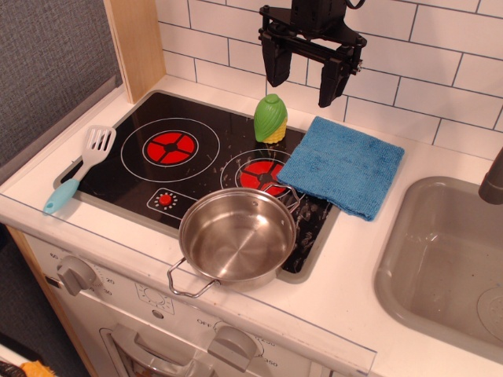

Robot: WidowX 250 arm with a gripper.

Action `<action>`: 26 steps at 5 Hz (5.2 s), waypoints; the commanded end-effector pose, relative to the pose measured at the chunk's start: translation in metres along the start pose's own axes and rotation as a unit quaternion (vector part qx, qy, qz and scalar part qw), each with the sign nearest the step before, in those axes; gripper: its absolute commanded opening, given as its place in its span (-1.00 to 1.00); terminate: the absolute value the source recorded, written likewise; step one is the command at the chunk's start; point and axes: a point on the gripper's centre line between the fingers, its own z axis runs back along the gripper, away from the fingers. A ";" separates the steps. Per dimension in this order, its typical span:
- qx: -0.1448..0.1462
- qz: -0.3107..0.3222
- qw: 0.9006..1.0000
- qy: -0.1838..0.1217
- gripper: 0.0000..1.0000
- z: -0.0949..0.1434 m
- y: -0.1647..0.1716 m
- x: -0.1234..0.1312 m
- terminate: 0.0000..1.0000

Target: Move the silver pan to the left stove burner.

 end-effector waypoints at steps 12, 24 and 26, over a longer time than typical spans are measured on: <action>0.006 0.040 0.998 0.038 -1.00 -0.064 0.019 -0.148 -1.00; 0.047 0.225 0.973 0.022 1.00 -0.041 0.166 -0.058 -1.00; 0.044 0.156 0.986 -0.029 1.00 0.004 0.152 -0.040 -1.00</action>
